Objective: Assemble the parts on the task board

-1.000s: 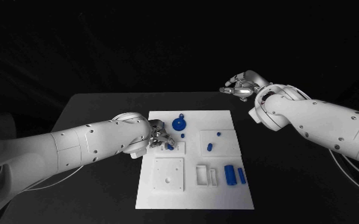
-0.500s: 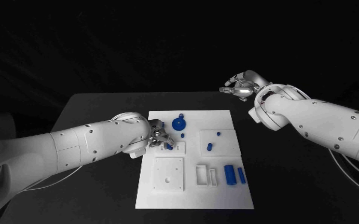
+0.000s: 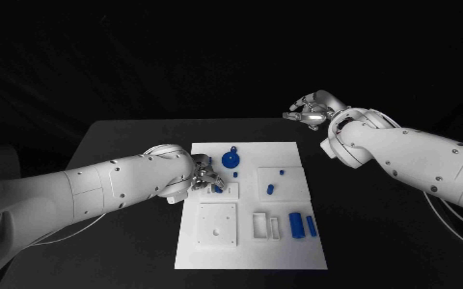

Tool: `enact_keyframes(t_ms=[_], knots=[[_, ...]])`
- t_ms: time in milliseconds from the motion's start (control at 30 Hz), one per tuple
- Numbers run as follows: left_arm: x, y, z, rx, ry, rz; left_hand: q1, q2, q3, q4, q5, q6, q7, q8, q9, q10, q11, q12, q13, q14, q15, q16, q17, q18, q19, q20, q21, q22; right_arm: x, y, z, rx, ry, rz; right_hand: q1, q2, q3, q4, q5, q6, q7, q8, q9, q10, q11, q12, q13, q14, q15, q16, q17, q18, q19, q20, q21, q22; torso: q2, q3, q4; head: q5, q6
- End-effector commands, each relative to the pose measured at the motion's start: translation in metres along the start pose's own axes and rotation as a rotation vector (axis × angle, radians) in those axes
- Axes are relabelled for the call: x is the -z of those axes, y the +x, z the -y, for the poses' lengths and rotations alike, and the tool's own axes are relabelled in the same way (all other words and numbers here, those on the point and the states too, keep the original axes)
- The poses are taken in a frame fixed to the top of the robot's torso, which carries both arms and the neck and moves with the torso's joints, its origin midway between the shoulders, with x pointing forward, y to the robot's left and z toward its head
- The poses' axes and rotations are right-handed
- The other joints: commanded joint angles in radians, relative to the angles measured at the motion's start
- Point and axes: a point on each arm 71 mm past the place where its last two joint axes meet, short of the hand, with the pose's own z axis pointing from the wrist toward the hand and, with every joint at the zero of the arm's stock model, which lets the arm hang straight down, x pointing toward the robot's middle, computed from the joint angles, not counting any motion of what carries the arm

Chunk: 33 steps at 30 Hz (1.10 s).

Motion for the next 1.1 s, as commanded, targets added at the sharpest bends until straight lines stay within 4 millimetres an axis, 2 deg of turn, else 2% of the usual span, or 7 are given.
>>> enact_keyframes(t_ms=[33,967,1100], knots=[[0.0002,0.0027,0.0023,-0.018,0.004,-0.019,0.078,0.072,0.089,-0.094,0.006,0.006,-0.001,-0.006,0.001,-0.001,-0.005,-0.004,0.002,0.004,-0.001,0.002,-0.001,-0.007,0.006,-0.139,0.005,0.016,0.0001,0.0011,-0.0011,0.004,-0.011,-0.012,-0.01,0.003,-0.003,0.002,0.006,0.0,0.011,0.005,-0.001,-0.008,0.002,0.007,-0.002,-0.005,-0.001,0.001,-0.001,0.101,0.006,-0.005,-0.005,0.016,0.0,-0.0001,-0.0002,0.0,0.0],[0.0004,0.0036,0.0027,-0.039,0.005,-0.027,0.082,0.07,0.09,-0.1,0.018,0.007,-0.003,-0.006,0.004,-0.001,-0.006,-0.004,0.002,0.006,0.0,0.004,-0.001,-0.006,0.007,-0.139,0.005,0.016,0.0002,0.0009,-0.001,0.004,-0.011,-0.011,-0.01,0.003,-0.004,0.003,0.008,-0.001,0.011,0.005,-0.001,-0.008,0.002,0.008,-0.003,-0.005,-0.001,0.001,-0.001,0.101,0.006,-0.005,-0.005,0.016,0.0,0.0001,0.0005,0.0,0.0],[0.0002,0.0028,0.0023,-0.021,0.008,-0.021,0.075,0.068,0.086,-0.095,0.0,0.005,-0.001,-0.007,0.005,0.0,-0.004,-0.004,0.002,0.004,0.001,0.002,-0.003,-0.007,0.009,-0.139,0.005,0.016,0.0003,0.0005,-0.0005,0.004,-0.011,-0.01,-0.01,0.002,-0.005,0.004,0.008,-0.001,0.011,0.005,-0.001,-0.008,0.002,0.008,-0.003,-0.005,-0.001,0.001,-0.002,0.101,0.006,-0.005,-0.005,0.016,0.0,0.0004,0.0002,0.0,0.001]])
